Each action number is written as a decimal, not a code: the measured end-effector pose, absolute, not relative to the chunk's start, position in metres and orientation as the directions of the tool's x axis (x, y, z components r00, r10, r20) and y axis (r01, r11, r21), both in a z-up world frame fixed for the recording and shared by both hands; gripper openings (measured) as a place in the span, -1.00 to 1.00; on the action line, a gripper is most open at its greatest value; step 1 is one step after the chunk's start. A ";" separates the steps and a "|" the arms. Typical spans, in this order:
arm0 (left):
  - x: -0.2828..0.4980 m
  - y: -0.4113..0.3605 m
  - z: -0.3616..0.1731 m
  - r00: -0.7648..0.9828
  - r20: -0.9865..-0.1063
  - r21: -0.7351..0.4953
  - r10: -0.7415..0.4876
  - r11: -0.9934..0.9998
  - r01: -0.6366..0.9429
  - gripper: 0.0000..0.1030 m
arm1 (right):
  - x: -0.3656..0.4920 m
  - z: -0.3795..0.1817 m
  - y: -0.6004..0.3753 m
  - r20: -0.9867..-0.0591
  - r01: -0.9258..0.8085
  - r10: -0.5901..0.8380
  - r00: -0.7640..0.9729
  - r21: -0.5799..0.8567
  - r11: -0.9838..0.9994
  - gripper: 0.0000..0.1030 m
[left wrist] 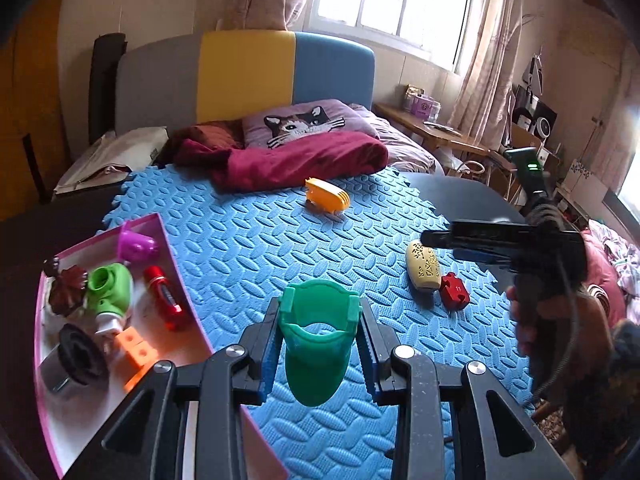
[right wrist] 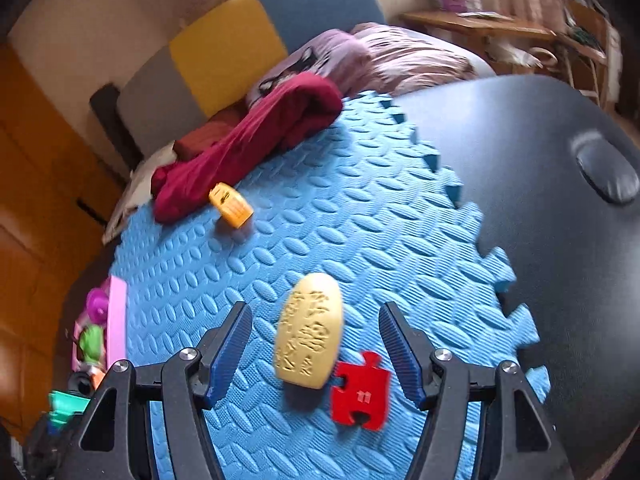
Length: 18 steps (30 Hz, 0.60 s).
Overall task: Organize rigid objects
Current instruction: 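Close right gripper on yellow oval block while left gripper carries green cup toward tray, then lower the green cup into the tray and open the left gripper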
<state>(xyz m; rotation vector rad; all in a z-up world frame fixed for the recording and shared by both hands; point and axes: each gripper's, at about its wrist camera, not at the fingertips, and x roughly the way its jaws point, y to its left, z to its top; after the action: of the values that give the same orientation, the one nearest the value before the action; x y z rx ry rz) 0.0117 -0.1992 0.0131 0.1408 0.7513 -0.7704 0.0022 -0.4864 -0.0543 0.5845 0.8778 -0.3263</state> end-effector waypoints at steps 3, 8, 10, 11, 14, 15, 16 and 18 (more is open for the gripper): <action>0.012 -0.189 0.015 0.478 -0.657 -0.164 -0.582 0.730 0.664 -0.32 | 0.022 -0.067 -0.480 -0.839 0.484 -0.048 0.541 0.264 0.835 0.30; 0.012 -0.172 0.016 0.484 -0.654 -0.183 -0.581 0.743 0.644 -0.32 | 0.032 -0.080 -0.469 -0.864 0.449 -0.109 0.492 0.145 0.882 -0.14; 0.013 -0.167 0.016 0.485 -0.654 -0.192 -0.580 0.748 0.635 -0.32 | 0.032 -0.081 -0.464 -0.862 0.431 -0.121 0.493 0.121 0.894 -0.15; 0.014 -0.163 0.016 0.490 -0.653 -0.195 -0.578 0.753 0.629 -0.32 | 0.033 -0.081 -0.461 -0.862 0.421 -0.132 0.490 0.101 0.901 -0.15; 0.016 -0.155 0.017 0.501 -0.649 -0.200 -0.572 0.764 0.614 -0.32 | 0.033 -0.083 -0.454 -0.863 0.403 -0.167 0.477 0.046 0.914 -0.14; 0.017 -0.152 0.018 0.505 -0.647 -0.202 -0.571 0.767 0.609 -0.32 | 0.032 -0.083 -0.453 -0.861 0.400 -0.165 0.482 0.049 0.915 -0.11; 0.018 -0.148 0.019 0.510 -0.645 -0.204 -0.568 0.772 0.602 -0.32 | 0.030 -0.083 -0.454 -0.859 0.400 -0.160 0.486 0.056 0.915 -0.11; 0.020 -0.141 0.020 0.521 -0.643 -0.204 -0.561 0.782 0.589 -0.32 | 0.031 -0.082 -0.453 -0.858 0.393 -0.161 0.488 0.051 0.918 -0.11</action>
<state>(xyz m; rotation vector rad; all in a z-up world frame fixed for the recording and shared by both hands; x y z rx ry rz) 0.0195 -0.1405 0.0201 0.0408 0.7554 -0.6895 0.0310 -0.4530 -0.0822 0.2544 1.0084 -0.3408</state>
